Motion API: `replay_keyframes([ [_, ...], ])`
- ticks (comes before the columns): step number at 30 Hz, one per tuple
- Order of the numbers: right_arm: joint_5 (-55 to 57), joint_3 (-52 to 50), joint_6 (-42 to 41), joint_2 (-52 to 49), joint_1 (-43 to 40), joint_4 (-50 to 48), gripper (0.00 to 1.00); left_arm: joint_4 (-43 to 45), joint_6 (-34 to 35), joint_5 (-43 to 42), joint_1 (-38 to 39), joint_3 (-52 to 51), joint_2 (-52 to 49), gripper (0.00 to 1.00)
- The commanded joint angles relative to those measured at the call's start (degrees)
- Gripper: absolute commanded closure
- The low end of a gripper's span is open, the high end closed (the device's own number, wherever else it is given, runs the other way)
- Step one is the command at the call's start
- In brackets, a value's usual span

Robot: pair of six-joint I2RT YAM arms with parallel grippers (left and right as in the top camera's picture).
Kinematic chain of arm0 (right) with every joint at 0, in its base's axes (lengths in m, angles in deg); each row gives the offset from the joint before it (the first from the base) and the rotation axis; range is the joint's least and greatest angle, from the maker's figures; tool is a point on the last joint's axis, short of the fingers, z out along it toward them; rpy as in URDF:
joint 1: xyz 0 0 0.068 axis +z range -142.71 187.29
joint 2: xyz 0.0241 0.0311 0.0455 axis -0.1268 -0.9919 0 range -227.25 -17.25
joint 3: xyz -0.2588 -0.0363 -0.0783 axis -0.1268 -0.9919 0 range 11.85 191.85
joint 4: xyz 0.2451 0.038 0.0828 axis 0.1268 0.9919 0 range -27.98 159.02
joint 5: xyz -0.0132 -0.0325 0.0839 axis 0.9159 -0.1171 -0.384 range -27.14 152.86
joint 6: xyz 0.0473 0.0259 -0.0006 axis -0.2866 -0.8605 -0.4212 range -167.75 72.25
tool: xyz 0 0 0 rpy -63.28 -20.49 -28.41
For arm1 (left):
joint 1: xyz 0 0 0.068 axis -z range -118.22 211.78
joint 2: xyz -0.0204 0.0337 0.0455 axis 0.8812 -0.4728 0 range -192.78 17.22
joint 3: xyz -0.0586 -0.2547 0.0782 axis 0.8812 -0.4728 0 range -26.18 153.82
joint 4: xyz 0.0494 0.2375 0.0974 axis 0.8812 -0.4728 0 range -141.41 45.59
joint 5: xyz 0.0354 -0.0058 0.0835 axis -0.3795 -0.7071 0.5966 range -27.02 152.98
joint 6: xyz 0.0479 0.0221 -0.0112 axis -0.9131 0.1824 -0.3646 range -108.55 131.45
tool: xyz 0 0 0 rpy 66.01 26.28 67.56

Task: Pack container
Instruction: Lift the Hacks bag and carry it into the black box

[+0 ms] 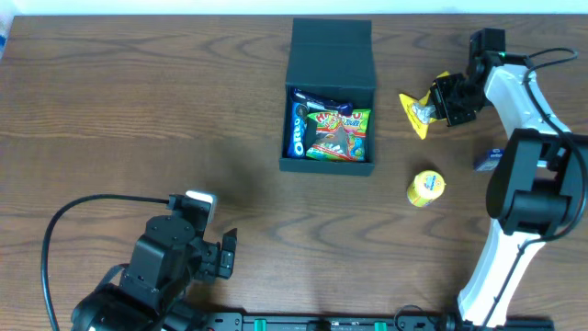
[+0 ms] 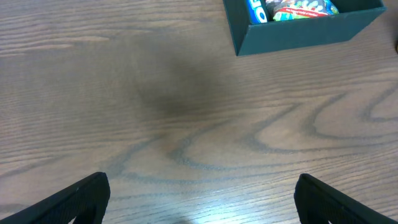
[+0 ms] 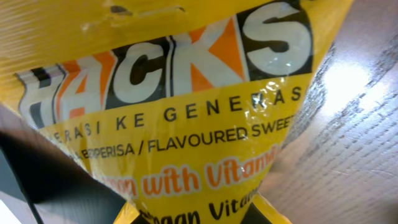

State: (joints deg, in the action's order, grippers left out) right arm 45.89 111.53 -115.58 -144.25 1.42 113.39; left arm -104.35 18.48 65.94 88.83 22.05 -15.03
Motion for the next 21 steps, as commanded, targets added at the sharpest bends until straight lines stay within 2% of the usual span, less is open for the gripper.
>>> replay_keyframes([
  [1,-0.4,-0.3,5.9,4.8,0.3,0.1,0.99,0.0,-0.6,0.0,-0.3,-0.1,0.1,0.04],
  [8,-0.2,-0.3,16.2,13.8,0.3,0.0,0.99,0.0,-0.6,0.0,-0.3,-0.1,0.1,0.04],
  [13,-6.6,-0.3,35.6,23.6,2.3,1.2,0.99,0.0,-0.6,0.0,-0.3,-0.1,0.1,0.04],
  [15,-9.8,-0.3,40.0,26.6,4.2,2.4,0.99,0.0,-0.6,0.0,-0.3,-0.1,0.1,0.04],
  [17,-11.5,-0.3,42.8,29.2,7.2,3.8,0.99,0.0,-0.6,0.0,-0.3,-0.1,0.1,0.04],
  [21,-11.6,-0.3,43.3,31.3,16.7,4.8,0.99,0.0,-0.6,0.0,-0.3,-0.1,0.1,0.04],
])
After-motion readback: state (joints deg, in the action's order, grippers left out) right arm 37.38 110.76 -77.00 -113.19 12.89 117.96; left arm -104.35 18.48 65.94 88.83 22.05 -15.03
